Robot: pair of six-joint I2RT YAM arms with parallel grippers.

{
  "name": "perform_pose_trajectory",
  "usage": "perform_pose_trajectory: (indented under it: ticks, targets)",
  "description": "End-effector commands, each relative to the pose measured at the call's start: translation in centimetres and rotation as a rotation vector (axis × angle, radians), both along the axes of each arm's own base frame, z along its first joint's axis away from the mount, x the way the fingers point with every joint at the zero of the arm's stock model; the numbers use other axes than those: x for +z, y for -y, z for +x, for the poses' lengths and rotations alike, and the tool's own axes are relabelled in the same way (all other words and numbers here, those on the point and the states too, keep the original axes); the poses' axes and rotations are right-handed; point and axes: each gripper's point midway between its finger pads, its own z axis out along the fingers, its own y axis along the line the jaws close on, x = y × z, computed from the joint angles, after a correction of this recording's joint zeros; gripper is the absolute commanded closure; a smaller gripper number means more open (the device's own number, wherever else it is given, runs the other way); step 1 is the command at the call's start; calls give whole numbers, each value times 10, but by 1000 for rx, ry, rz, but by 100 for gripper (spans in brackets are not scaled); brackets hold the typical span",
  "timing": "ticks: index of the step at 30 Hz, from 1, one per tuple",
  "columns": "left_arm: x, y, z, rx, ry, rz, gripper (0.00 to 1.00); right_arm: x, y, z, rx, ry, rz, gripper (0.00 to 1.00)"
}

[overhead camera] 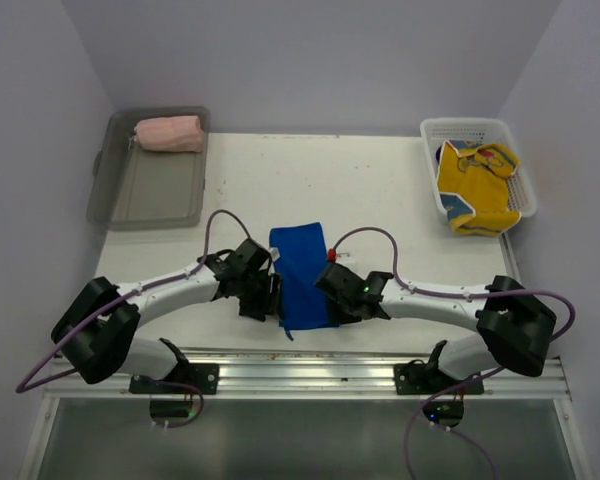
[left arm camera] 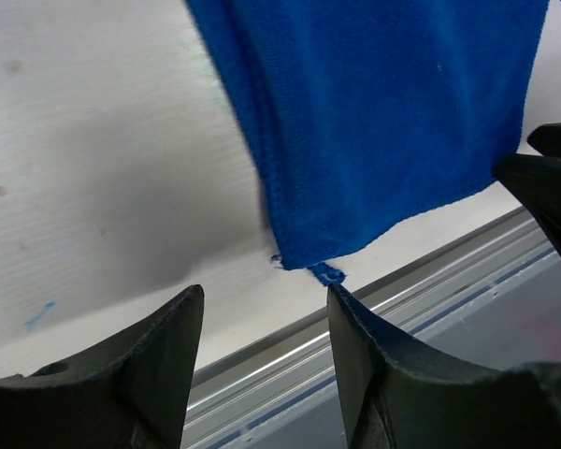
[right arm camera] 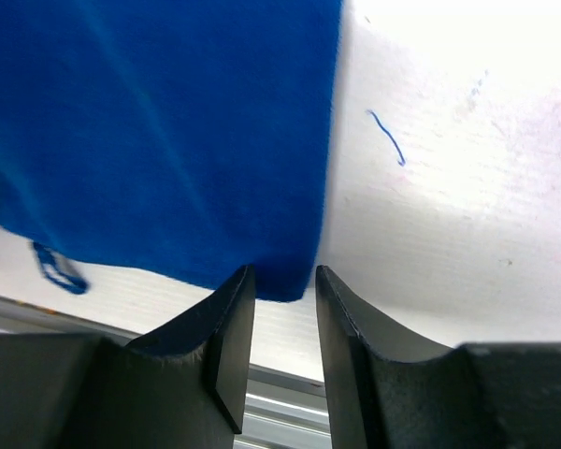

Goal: Roll the towels
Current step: Fold the towel

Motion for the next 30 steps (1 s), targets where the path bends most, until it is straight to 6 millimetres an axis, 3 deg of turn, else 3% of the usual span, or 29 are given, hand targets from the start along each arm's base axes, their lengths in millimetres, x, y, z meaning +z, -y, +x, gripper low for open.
perform_pose_trajectory:
  ticks: [1, 13, 19, 23, 25, 30]
  targets:
    - [-2, 22, -2, 7, -3, -74, 42, -5, 0, -5, -39, -15, 36, 63]
    - [-28, 20, -11, 51, -74, 29, 55, -16, 6, -11, -52, -25, 58, 63]
    - [-34, 15, -13, 95, -90, 70, 69, -15, 1, -7, -46, -10, 66, 66]
    - [-37, 12, -13, 122, -96, 89, 93, -15, 0, -6, -41, -7, 65, 80]
    - [-34, 12, -9, 130, -86, 102, 100, -8, 5, 1, -32, 29, 29, 99]
    - [-22, 13, -1, 138, -55, 110, 100, 3, 7, 5, -17, 55, 10, 100]
